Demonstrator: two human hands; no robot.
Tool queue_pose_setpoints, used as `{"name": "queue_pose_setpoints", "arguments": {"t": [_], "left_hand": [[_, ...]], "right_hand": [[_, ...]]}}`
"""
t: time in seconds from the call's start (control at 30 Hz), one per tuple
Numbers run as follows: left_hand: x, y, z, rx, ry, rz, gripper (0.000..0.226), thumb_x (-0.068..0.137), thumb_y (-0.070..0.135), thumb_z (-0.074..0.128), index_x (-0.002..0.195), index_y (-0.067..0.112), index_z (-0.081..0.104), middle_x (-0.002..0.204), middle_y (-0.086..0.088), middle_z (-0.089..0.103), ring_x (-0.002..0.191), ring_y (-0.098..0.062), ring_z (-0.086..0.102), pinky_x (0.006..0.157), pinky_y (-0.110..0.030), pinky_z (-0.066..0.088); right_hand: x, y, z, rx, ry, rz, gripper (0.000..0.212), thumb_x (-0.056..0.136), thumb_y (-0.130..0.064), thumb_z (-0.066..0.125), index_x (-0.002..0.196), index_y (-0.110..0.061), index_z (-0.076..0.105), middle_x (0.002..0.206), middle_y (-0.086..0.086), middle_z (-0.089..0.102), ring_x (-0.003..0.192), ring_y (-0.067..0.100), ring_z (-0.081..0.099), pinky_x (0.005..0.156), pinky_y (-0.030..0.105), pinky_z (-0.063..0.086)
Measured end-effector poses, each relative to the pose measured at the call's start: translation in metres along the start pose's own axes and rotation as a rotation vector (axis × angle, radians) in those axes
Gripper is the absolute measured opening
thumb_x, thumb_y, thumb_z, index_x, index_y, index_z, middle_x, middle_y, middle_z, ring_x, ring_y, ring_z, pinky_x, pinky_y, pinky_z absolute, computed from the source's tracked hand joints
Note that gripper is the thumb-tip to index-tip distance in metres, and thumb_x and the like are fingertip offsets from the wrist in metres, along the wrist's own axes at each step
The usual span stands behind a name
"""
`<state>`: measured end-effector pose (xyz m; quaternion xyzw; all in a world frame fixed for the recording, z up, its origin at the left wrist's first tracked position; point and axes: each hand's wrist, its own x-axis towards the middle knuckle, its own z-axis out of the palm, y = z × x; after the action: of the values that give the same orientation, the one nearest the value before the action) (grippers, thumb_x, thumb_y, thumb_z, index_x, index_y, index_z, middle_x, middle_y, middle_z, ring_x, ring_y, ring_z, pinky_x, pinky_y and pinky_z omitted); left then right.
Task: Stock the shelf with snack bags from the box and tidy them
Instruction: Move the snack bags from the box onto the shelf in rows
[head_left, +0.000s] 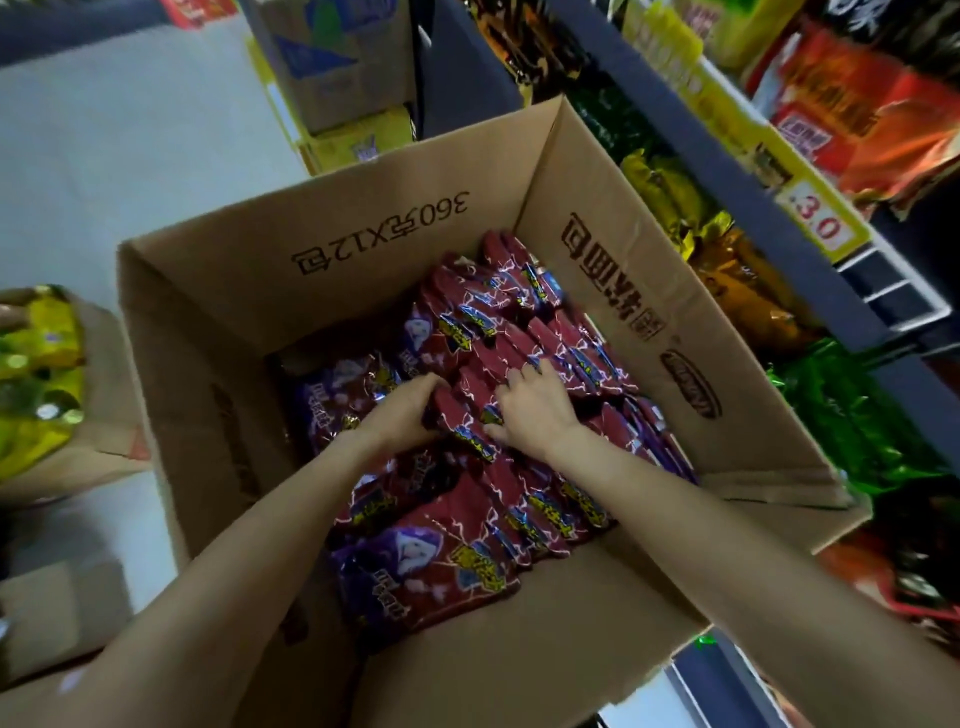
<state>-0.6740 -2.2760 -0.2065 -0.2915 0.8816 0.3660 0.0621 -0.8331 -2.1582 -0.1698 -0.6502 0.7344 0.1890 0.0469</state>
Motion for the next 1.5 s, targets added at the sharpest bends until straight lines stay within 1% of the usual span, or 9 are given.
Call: {"name": "queue_pose_setpoints", "arguments": {"t": [0.23, 0.37, 0.5, 0.7, 0.87, 1.0, 1.1, 1.23, 1.5], "left_hand": [[-0.002, -0.004, -0.012, -0.011, -0.052, 0.053, 0.032, 0.084, 0.023, 0.066, 0.112, 0.017, 0.051, 0.114, 0.001, 0.057, 0.100, -0.011, 0.054, 0.090, -0.026, 0.044], [-0.003, 0.007, -0.041, -0.091, -0.074, 0.029, 0.027, 0.086, 0.024, 0.064, 0.104, 0.023, 0.043, 0.101, 0.002, 0.063, 0.092, -0.015, 0.061, 0.083, -0.040, 0.049], [-0.019, 0.044, -0.083, -0.293, 0.048, 0.080, 0.030, 0.091, 0.033, 0.058, 0.117, 0.024, 0.045, 0.106, 0.007, 0.064, 0.096, -0.007, 0.063, 0.084, -0.036, 0.052], [-0.043, 0.123, -0.118, -0.522, 0.321, 0.189, 0.015, 0.095, 0.025, 0.050, 0.106, 0.036, 0.050, 0.095, 0.027, 0.066, 0.088, 0.005, 0.063, 0.074, -0.013, 0.048], [-0.045, 0.198, -0.112, -0.547, 0.336, 0.260, 0.010, 0.097, 0.027, 0.048, 0.106, 0.029, 0.048, 0.086, 0.026, 0.063, 0.082, 0.006, 0.060, 0.073, -0.012, 0.044], [-0.048, 0.261, -0.100, -0.783, 0.204, 0.270, 0.064, 0.080, 0.053, 0.061, 0.136, 0.029, 0.043, 0.133, 0.010, 0.054, 0.122, -0.011, 0.050, 0.105, -0.038, 0.038], [-0.050, 0.311, -0.085, -0.879, 0.063, 0.367, 0.033, 0.088, 0.020, 0.058, 0.115, 0.037, 0.052, 0.106, 0.020, 0.067, 0.101, -0.003, 0.063, 0.087, -0.030, 0.047], [-0.059, 0.383, -0.055, -0.775, -0.075, 0.475, 0.090, 0.052, 0.037, 0.083, 0.133, 0.026, 0.043, 0.130, 0.006, 0.058, 0.120, -0.013, 0.053, 0.102, -0.040, 0.041], [-0.074, 0.523, 0.048, -0.786, -0.074, 0.639, 0.045, 0.072, 0.017, 0.076, 0.111, 0.026, 0.056, 0.095, 0.014, 0.069, 0.091, -0.006, 0.064, 0.086, -0.028, 0.048]], "right_hand": [[-0.004, -0.003, -0.015, 0.416, -0.096, 0.129, 0.035, 0.089, -0.028, 0.057, 0.117, -0.008, 0.054, 0.119, 0.010, 0.052, 0.110, 0.027, 0.048, 0.089, 0.036, 0.041], [-0.022, 0.019, -0.044, 0.885, -0.020, 0.288, 0.021, 0.095, -0.023, 0.052, 0.105, -0.012, 0.038, 0.076, 0.001, 0.051, 0.061, 0.016, 0.049, 0.048, 0.029, 0.033], [-0.060, 0.058, -0.077, 1.148, 0.157, 0.339, 0.019, 0.096, -0.024, 0.051, 0.110, -0.018, 0.039, 0.088, 0.010, 0.061, 0.075, 0.025, 0.063, 0.062, 0.042, 0.056], [-0.151, 0.094, -0.112, 1.613, 0.526, 0.421, 0.026, 0.093, -0.023, 0.057, 0.117, -0.029, 0.051, 0.106, -0.004, 0.056, 0.092, 0.009, 0.063, 0.065, 0.027, 0.059], [-0.224, 0.111, -0.117, 1.740, 0.792, 0.555, 0.037, 0.080, -0.021, 0.069, 0.115, -0.017, 0.057, 0.107, 0.002, 0.066, 0.097, 0.013, 0.066, 0.064, 0.022, 0.056], [-0.288, 0.127, -0.115, 1.692, 0.950, 0.587, 0.034, 0.070, -0.028, 0.073, 0.102, -0.023, 0.062, 0.093, -0.003, 0.072, 0.090, 0.014, 0.067, 0.072, 0.024, 0.055], [-0.347, 0.142, -0.112, 1.684, 1.082, 0.632, 0.034, 0.068, -0.036, 0.072, 0.098, -0.021, 0.064, 0.086, -0.005, 0.072, 0.079, 0.010, 0.067, 0.069, 0.021, 0.054], [-0.429, 0.159, -0.102, 1.605, 1.295, 0.790, 0.062, 0.046, -0.067, 0.079, 0.095, -0.033, 0.061, 0.091, -0.002, 0.071, 0.072, 0.013, 0.068, 0.065, 0.023, 0.055], [-0.588, 0.185, -0.071, 1.498, 1.648, 1.144, 0.045, 0.060, -0.049, 0.075, 0.092, -0.019, 0.066, 0.087, -0.003, 0.074, 0.079, 0.012, 0.070, 0.058, 0.023, 0.055]]}}
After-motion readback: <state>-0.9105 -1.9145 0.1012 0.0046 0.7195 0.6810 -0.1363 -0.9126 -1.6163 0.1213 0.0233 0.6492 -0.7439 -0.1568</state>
